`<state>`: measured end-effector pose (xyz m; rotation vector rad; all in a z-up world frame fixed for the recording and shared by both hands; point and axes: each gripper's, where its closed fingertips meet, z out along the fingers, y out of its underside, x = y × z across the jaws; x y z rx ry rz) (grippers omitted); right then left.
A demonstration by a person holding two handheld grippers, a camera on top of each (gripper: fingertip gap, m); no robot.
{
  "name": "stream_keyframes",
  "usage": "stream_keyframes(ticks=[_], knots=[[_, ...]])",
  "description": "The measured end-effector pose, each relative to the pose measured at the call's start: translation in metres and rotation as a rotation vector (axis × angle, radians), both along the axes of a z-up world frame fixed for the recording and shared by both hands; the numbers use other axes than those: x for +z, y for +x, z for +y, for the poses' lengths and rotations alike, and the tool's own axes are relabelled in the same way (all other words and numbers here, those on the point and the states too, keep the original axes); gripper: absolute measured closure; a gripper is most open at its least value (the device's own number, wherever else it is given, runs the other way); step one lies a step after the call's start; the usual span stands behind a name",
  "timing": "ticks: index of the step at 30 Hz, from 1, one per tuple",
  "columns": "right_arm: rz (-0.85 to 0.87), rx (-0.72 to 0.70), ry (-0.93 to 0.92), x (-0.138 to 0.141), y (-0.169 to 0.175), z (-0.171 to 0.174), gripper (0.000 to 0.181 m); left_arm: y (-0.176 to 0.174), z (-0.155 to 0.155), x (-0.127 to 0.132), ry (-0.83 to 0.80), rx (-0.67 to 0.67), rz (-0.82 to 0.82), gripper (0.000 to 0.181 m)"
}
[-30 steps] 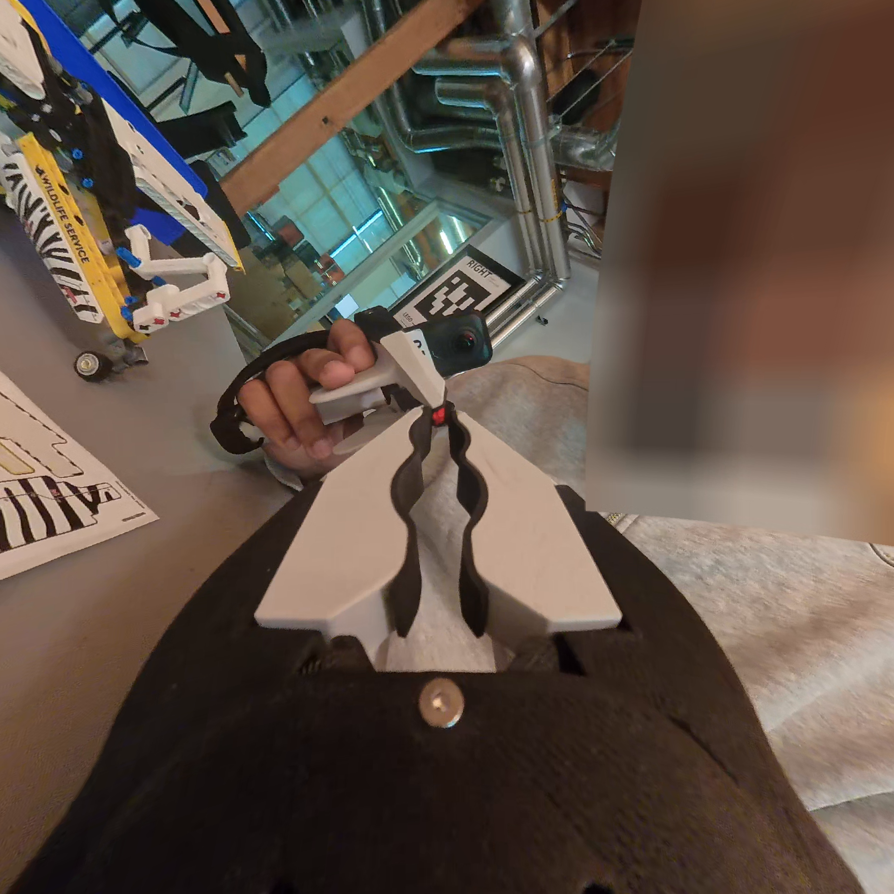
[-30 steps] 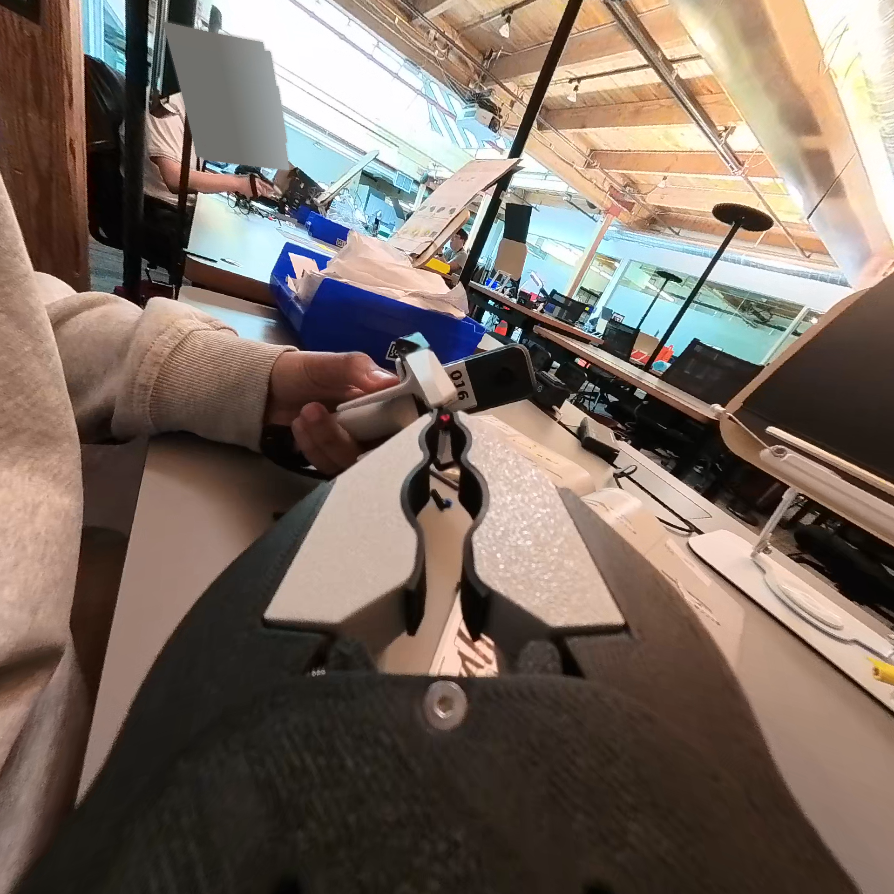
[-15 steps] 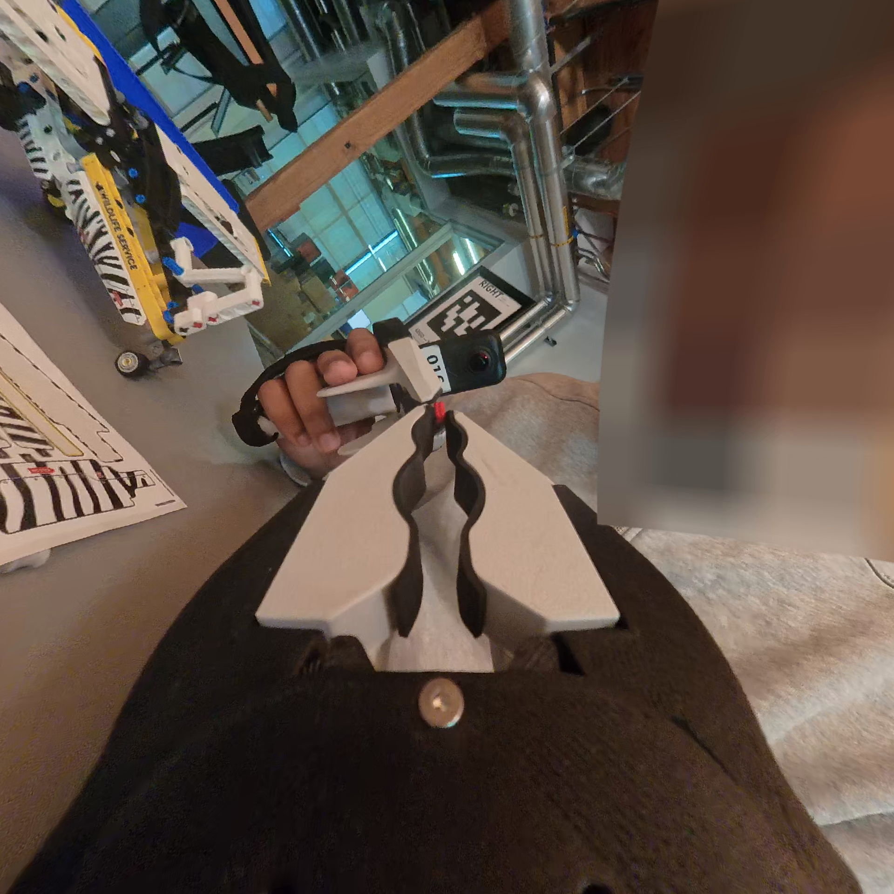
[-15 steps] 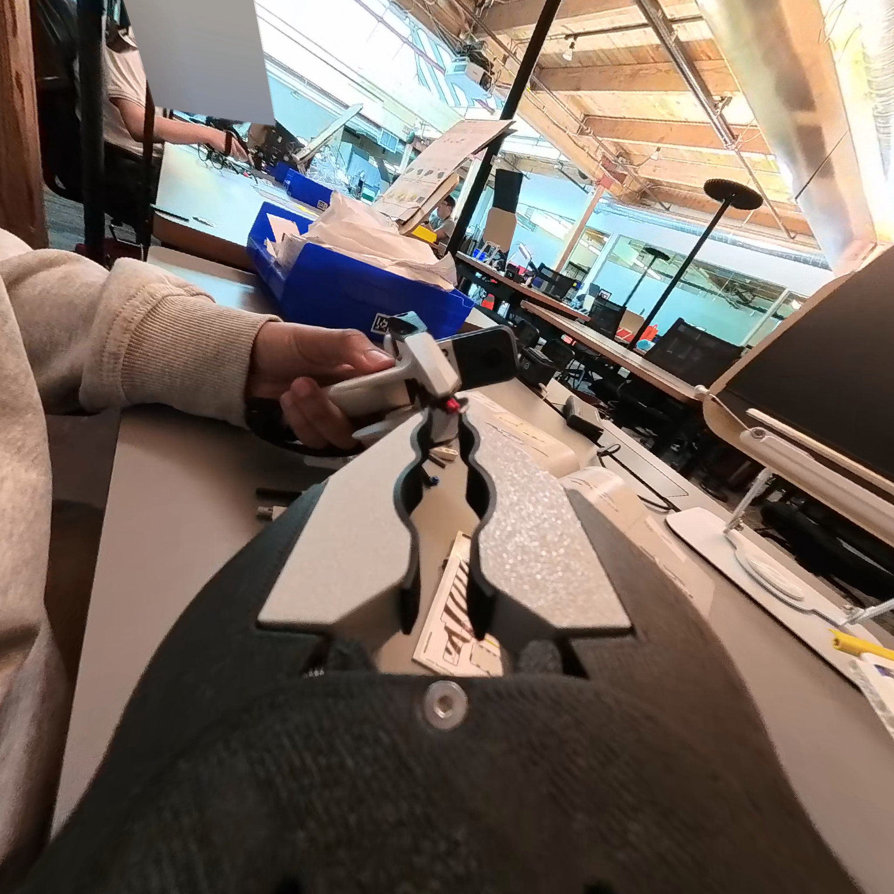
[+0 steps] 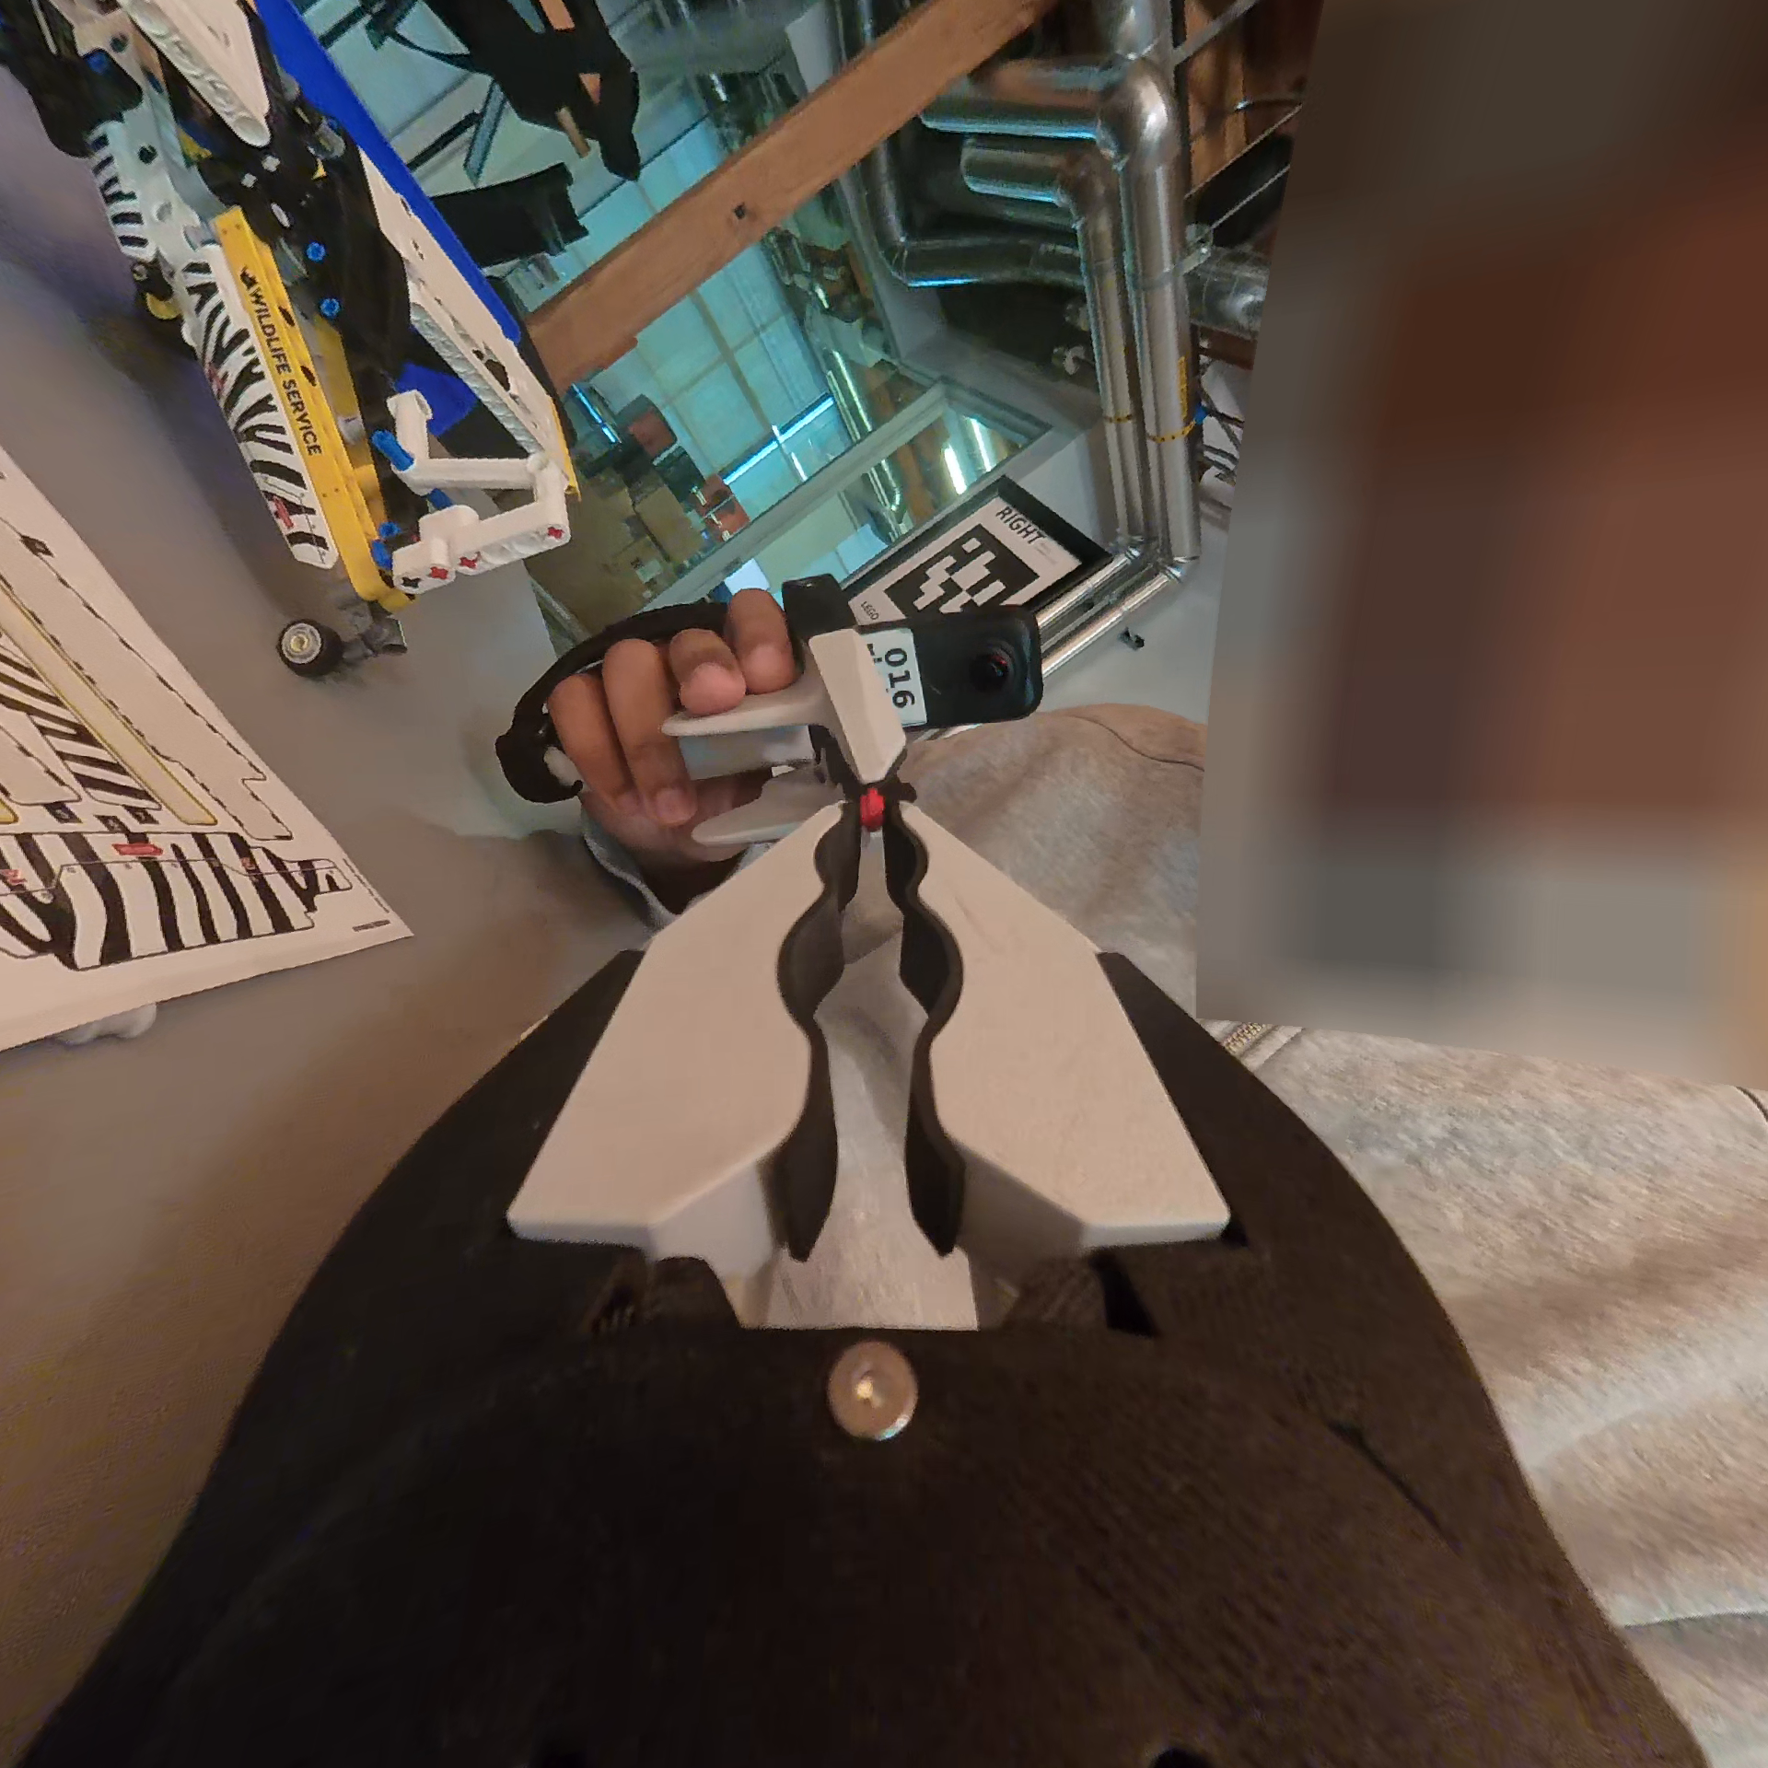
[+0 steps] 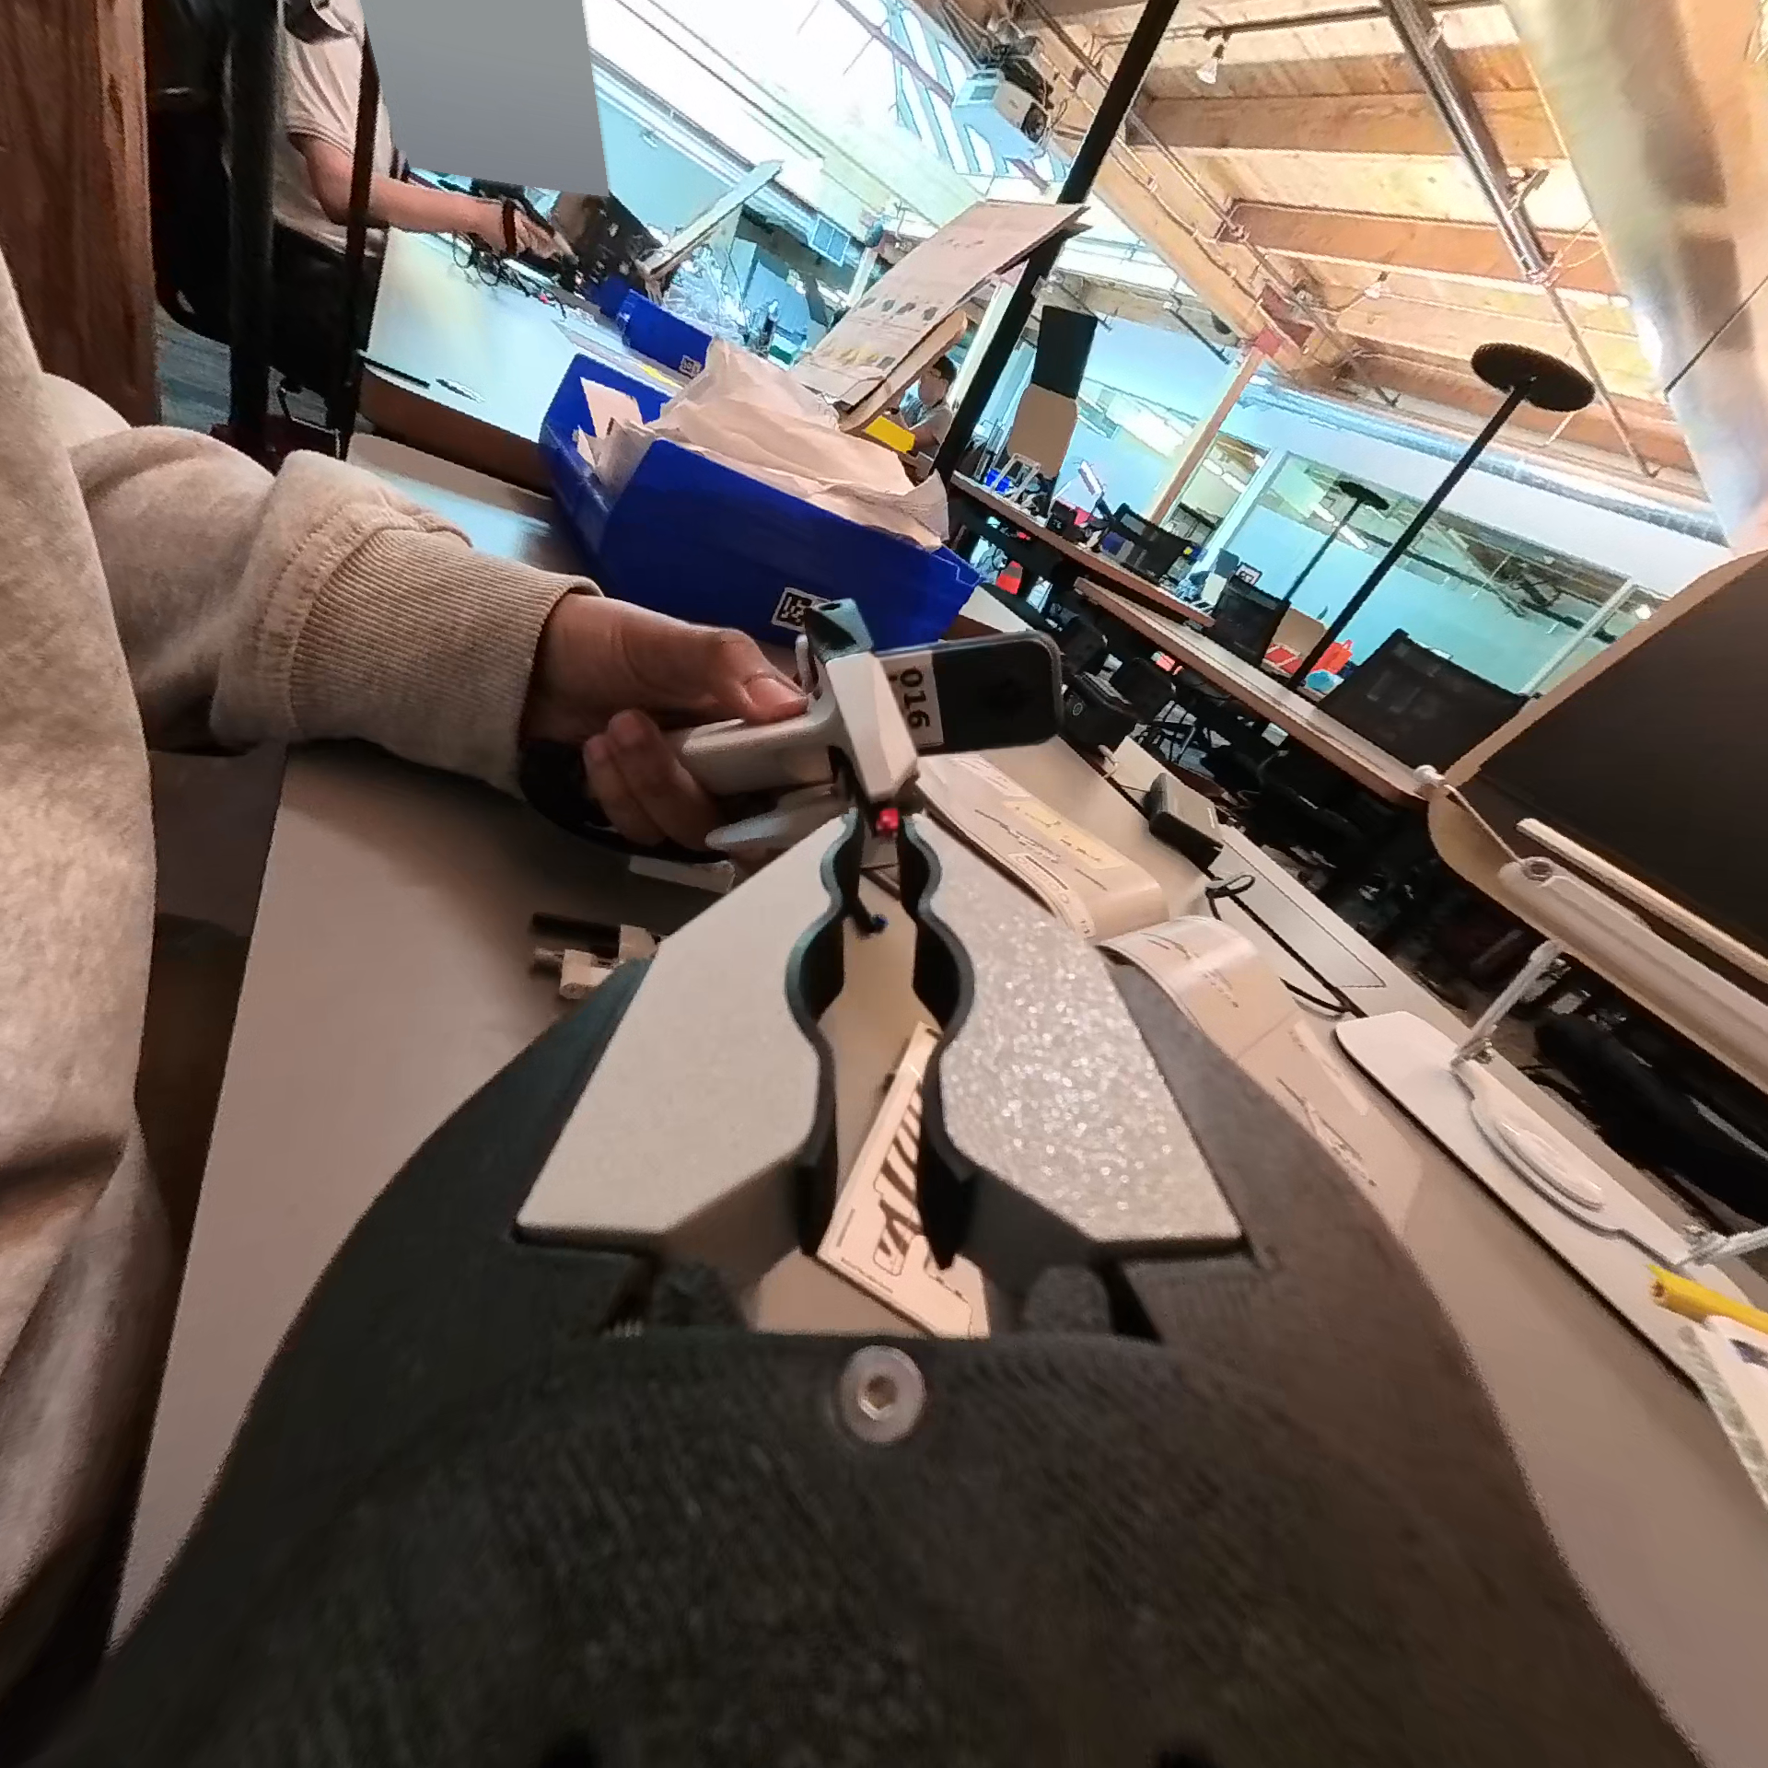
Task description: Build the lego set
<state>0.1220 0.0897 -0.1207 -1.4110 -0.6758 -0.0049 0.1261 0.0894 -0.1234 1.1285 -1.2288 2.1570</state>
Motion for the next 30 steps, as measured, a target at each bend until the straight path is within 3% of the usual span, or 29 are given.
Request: stream_keyframes(ticks=[23,30], knots=[[-0.017,-0.009,-0.062,-0.007,0.002,0.003,0.179,0.001,-0.003,-0.006,0.077,0.023,0.014,0.178],[0.005,-0.083,-0.237,-0.007,0.018,-0.001,0.179,-0.006,0.019,0.001,0.164,0.253,-0.039,0.169]])
